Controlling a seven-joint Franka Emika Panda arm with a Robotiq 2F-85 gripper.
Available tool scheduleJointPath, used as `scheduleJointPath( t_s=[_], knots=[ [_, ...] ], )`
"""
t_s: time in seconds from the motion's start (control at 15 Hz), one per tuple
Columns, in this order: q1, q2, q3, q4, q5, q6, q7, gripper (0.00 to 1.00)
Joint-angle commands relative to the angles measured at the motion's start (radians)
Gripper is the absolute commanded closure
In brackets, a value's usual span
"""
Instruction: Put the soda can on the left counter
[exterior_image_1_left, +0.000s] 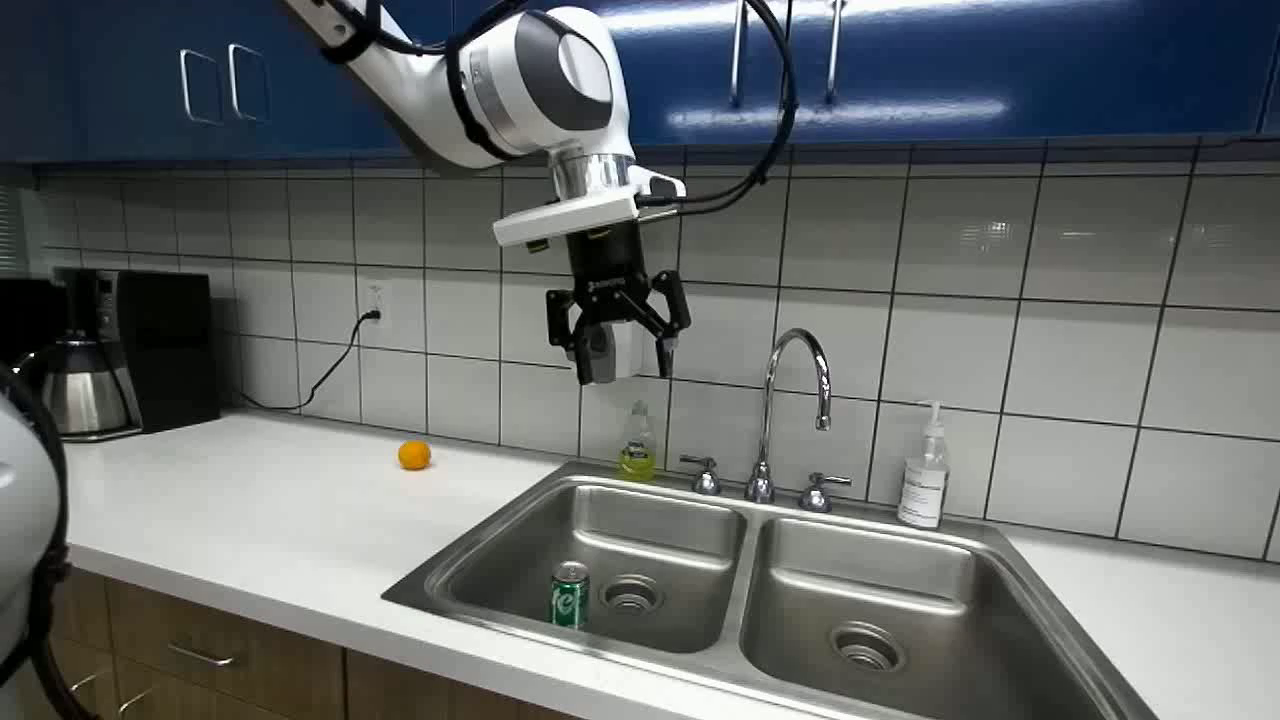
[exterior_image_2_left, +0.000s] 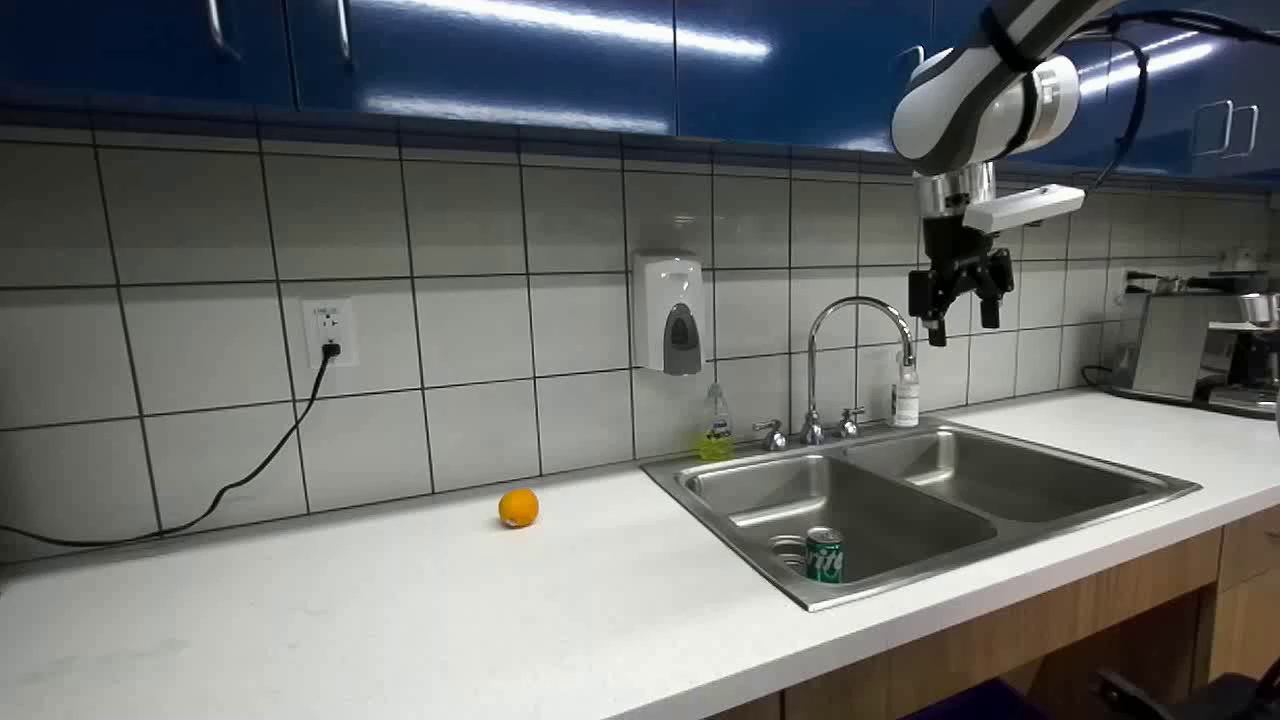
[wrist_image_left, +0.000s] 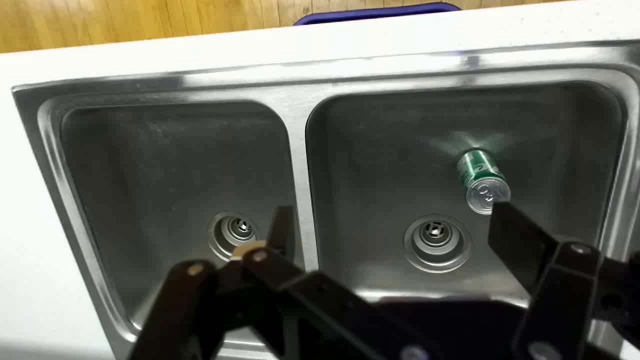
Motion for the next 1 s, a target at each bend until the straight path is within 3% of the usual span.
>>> scheduleJointPath(
  t_s=[0.0,0.47,0.93],
  knots=[
    [0.002,0.001,-0.002,0.002,0.000,-0.002,0.000,0.00],
    [0.077,-0.003,-0.006,-0.017,0.140,-0.050,-0.163,0.00],
    [0.114,0.041,0.005,-0.055,0.135,-0.015,-0.211,0.00]
  ],
)
